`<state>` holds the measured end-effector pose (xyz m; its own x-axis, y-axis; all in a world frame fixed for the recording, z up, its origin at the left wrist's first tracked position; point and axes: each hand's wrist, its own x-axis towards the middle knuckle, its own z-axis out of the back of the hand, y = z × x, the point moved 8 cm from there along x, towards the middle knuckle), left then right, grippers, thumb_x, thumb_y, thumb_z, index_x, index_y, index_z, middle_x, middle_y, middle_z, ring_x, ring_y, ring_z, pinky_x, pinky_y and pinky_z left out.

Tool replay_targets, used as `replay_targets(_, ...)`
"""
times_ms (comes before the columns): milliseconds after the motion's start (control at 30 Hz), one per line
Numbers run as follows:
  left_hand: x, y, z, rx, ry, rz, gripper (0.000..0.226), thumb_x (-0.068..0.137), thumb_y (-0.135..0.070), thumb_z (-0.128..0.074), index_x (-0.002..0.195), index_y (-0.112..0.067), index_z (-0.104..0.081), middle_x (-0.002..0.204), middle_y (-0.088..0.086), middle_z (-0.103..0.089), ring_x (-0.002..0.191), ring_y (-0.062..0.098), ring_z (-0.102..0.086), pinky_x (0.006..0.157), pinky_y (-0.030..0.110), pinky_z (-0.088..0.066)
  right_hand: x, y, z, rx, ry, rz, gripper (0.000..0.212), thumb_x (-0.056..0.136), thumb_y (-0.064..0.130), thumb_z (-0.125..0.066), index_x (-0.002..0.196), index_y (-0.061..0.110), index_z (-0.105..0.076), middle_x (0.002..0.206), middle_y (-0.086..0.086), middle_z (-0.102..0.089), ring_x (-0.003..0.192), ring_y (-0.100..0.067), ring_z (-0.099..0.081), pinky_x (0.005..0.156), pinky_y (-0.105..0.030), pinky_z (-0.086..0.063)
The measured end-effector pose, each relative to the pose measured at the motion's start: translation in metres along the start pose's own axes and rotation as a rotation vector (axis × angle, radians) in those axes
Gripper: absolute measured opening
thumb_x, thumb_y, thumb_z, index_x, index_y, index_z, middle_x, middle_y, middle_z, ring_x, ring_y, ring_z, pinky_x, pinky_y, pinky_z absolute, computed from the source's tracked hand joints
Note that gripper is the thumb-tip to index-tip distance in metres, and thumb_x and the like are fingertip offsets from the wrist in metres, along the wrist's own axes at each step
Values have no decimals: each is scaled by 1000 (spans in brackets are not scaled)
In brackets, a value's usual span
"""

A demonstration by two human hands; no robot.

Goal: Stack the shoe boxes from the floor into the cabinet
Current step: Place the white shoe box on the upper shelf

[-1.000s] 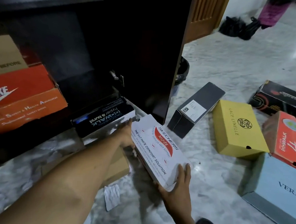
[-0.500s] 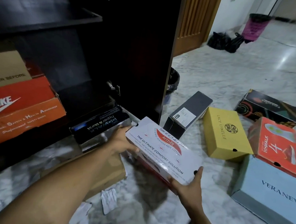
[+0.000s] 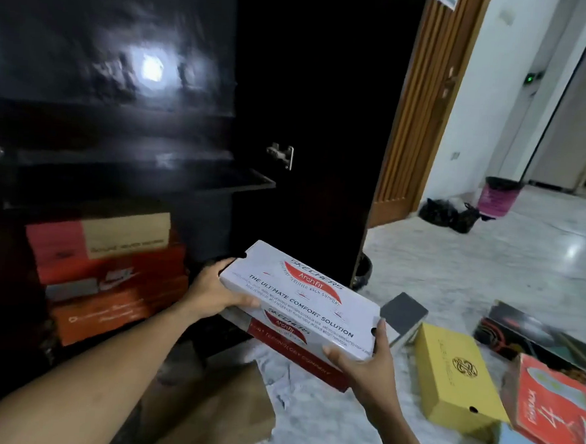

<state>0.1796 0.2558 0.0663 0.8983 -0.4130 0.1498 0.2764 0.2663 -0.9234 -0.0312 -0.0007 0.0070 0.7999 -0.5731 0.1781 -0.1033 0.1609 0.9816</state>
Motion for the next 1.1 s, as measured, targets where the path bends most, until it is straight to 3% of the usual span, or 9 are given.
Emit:
replay_targets(133,3,-47,67,-22,-143,-66,106,34,-32,-103,130,-25,-57,114,-9,-68,105,5,-64,95,30,-54,20,79,-41,38,126,112,89,60,17,-96,133,33,-47,116,-2,-71,102,-28,-71,73,-51,-61)
replay_targets(233,11,-76,109,-58,-215,-100,131,16,-59,-96,135,-28,-52,120,-8,-67,112,12,-63,95,40,-55,39,127,-66,24,180,175,89,65,22,-93,136,40,-41,116,-1,-71,99,-26,-72,74,-48,-62)
replay_targets(367,31,-107,149,-110,-306,-142,112,31,-47,-101,130,-26,-54,116,-6,-70,107,14,-67,87,45,-58,66,180,-92,-81,202,286,94,64,49,-89,140,44,-33,119,8,-68,103,-18,-71,80,-45,-61)
replay_targets(500,67,-114,170,-169,-468,-136,93,53,-30,-96,132,-18,-50,113,-3,-65,103,14,-63,79,27,-54,114,201,-118,-148,180,331,104,64,67,-74,150,40,-22,125,15,-56,105,-14,-67,84,-41,-61)
replay_targets(700,141,-76,177,-45,-642,-24,84,67,-49,-86,135,-19,-46,121,4,-64,107,25,-65,88,45,-58,191,178,-163,-173,87,338,100,66,77,-67,148,32,-30,137,1,-55,116,-18,-63,90,-44,-59)
replay_targets(767,162,-64,170,4,-623,45,93,67,-56,-83,143,-21,-41,121,4,-63,102,26,-67,85,46,-59,210,168,-172,-165,35,330,101,63,86,-62,145,35,-33,141,-1,-53,119,-21,-61,91,-46,-57)
replay_targets(833,179,-61,157,28,-564,56,101,67,-60,-81,149,-25,-35,128,4,-59,105,25,-65,86,47,-59,219,165,-182,-145,-8,327,91,73,78,-63,145,30,-37,146,2,-46,122,-20,-56,95,-46,-55)
replay_targets(967,201,-64,127,0,-394,44,118,53,-82,-73,152,-37,-27,153,-3,-40,134,22,-46,103,49,-47,228,170,-201,-6,-124,358,65,91,62,-50,142,22,-44,138,7,-44,118,-12,-52,98,-34,-47)
replay_targets(1100,214,-77,111,29,-321,-37,119,57,-67,-83,155,-37,-23,157,-5,-34,142,15,-35,114,36,-34,247,161,-224,146,-181,313,57,97,62,-37,134,21,-52,131,6,-54,118,-12,-54,99,-34,-46)
